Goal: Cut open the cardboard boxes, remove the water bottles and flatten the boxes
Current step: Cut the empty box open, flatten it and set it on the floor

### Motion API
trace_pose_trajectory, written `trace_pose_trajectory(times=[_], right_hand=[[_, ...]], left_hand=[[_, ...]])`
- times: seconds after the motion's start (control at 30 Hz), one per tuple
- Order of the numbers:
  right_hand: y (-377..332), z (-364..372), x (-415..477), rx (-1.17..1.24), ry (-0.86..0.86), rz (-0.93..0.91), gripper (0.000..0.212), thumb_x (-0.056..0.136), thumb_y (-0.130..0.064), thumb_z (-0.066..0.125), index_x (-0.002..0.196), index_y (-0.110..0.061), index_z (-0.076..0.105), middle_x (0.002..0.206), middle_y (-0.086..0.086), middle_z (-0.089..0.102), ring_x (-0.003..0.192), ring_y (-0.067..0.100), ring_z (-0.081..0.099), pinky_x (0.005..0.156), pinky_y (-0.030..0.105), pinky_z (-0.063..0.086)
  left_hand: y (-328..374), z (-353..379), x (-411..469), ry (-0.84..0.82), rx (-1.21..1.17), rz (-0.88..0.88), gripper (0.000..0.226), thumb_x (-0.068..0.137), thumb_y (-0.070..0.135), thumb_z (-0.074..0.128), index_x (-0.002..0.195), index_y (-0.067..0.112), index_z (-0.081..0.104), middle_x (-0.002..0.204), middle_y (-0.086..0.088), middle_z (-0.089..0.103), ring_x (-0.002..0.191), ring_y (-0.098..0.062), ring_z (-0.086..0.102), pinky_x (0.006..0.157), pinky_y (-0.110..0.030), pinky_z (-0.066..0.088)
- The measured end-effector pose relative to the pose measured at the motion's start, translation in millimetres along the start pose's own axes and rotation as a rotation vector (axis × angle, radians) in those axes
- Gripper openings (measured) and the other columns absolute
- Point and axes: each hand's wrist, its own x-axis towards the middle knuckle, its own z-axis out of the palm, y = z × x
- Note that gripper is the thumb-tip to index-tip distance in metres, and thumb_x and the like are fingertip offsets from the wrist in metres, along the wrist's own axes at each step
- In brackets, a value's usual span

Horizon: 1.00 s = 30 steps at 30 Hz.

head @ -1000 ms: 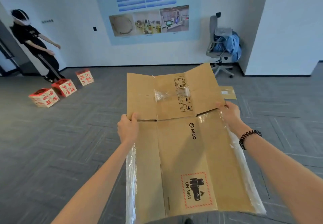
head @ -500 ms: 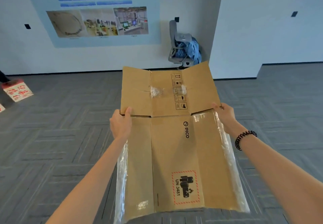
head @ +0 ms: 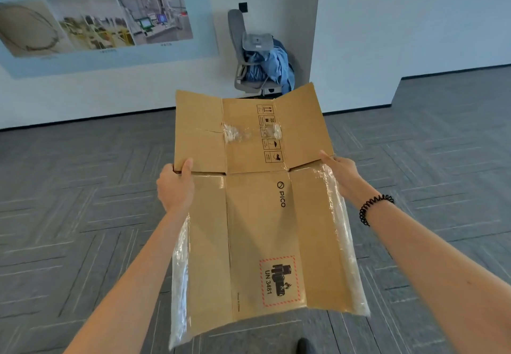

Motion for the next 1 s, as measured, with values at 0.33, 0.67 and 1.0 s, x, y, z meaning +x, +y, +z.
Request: trace_pose_trajectory(times=[0.33, 0.67, 1.0], right_hand=[[-40.4, 34.9, 213.9, -0.080, -0.099, 0.091, 0.041, 0.095, -0.018, 0.060, 0.129, 0.002, 0.051, 0.131, 0.005, 0.054, 0.132, 0.023, 0.043, 0.100, 0.031, 0.032], [-23.8, 130.8, 453.4, -0.108, -0.183, 0.103, 0.038, 0.095, -0.021, 0.061, 0.131, -0.018, 0.051, 0.125, -0.003, 0.060, 0.117, 0.015, 0.054, 0.106, 0.035, 0.039], [110.8, 221.2, 705.0, -0.055, 0.000, 0.034, 0.017, 0.099, -0.020, 0.055, 0.114, -0.019, 0.062, 0.116, -0.005, 0.065, 0.112, 0.016, 0.057, 0.099, 0.037, 0.043]], left_hand=[[33.2, 171.9, 145.2, -0.004, 0.055, -0.061, 0.046, 0.096, 0.047, 0.055, 0.089, 0.002, 0.055, 0.077, -0.004, 0.055, 0.071, -0.025, 0.053, 0.066, -0.035, 0.038], [-4.2, 342.3, 348.6, 0.001, 0.037, -0.020, 0.044, 0.096, 0.045, 0.055, 0.085, 0.003, 0.054, 0.070, 0.000, 0.054, 0.062, -0.017, 0.049, 0.057, -0.032, 0.031], [-126.2, 558.0, 498.5, 0.010, 0.027, -0.003, 0.042, 0.095, 0.045, 0.059, 0.081, 0.006, 0.051, 0.064, 0.006, 0.050, 0.055, -0.009, 0.045, 0.051, -0.028, 0.032]])
